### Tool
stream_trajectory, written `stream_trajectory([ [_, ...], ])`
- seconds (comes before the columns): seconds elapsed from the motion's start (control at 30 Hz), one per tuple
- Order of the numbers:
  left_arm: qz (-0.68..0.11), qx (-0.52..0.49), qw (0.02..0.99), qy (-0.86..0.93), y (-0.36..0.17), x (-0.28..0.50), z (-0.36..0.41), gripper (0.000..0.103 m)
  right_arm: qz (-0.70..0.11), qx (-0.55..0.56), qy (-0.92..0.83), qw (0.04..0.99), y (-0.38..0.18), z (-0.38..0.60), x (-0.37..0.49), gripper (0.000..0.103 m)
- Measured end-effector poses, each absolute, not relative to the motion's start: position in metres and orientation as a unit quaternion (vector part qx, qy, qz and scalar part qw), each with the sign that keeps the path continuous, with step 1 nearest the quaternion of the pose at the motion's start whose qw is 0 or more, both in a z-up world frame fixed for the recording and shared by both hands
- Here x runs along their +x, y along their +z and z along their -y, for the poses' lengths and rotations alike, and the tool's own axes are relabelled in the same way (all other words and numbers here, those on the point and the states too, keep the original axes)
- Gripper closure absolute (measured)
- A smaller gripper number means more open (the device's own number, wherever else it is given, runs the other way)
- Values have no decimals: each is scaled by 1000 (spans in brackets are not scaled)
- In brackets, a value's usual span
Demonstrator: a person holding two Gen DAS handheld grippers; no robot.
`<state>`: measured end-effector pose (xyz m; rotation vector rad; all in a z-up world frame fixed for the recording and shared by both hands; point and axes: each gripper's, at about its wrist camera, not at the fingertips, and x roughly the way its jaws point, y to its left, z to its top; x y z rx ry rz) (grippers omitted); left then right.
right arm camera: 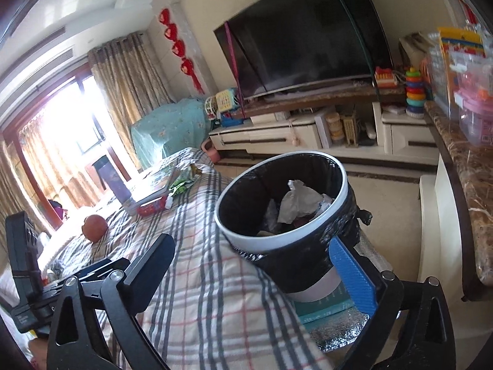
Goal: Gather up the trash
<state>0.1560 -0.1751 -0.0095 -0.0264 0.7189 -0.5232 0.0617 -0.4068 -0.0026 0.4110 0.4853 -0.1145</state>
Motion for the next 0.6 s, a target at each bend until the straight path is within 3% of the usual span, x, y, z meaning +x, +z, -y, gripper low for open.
stream_trajectory([
  [0.33,-293,-12,925,-242,1,122,146,16,-195,148,-75,967,14,372,34,2],
  [0.53,-231,-22,946,-226,27,97,127,0,-127,83,-98,984,49,348,4,0],
  [0.6,-207,-20,955,-210,31,89,122,0,-106,81,-97,986,54,343,-5,0],
])
